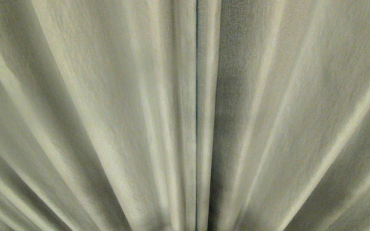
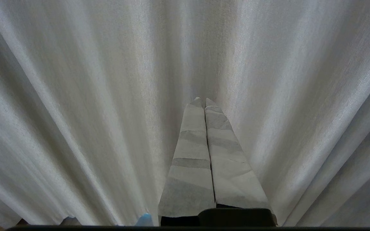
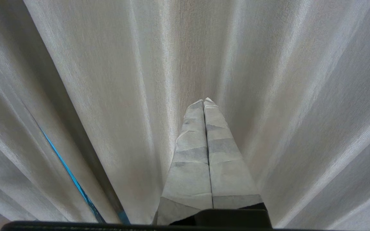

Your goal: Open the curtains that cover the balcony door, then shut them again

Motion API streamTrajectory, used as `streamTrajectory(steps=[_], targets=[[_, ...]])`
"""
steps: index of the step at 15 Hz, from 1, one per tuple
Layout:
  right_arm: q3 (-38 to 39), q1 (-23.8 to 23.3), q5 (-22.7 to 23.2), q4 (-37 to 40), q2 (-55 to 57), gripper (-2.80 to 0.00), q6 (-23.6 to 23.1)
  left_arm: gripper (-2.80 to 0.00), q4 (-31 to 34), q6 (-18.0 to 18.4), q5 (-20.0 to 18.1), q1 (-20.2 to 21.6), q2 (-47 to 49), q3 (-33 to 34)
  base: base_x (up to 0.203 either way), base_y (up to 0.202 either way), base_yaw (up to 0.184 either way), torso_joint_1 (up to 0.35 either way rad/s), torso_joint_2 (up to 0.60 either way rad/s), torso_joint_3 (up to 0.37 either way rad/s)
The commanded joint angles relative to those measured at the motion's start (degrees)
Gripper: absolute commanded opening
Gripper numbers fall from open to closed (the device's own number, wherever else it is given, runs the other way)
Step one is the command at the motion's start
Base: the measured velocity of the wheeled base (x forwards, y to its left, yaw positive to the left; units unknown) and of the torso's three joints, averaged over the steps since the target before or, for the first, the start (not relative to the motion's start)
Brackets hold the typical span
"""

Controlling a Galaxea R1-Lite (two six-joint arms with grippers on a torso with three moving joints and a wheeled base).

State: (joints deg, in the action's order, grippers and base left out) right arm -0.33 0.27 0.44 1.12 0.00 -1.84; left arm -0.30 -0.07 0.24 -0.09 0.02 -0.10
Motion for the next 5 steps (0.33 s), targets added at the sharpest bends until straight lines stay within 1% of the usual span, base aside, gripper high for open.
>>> streamTrajectory(steps=[1,5], targets=[[0.06,0.05,0.09,0.02,0.00,-2.80,-0.18,-2.80,-0.05,-0.01,0.02,0.00,-0.02,0.01,0.000,0.000,0.000,0.000,0.00,0.000],[0.07,0.03,0.09,0.02,0.00,-2.80,-0.04,-2.80,-0.05,-0.01,0.02,0.00,-0.02,0.01,0.000,0.000,0.000,0.000,0.00,0.000]])
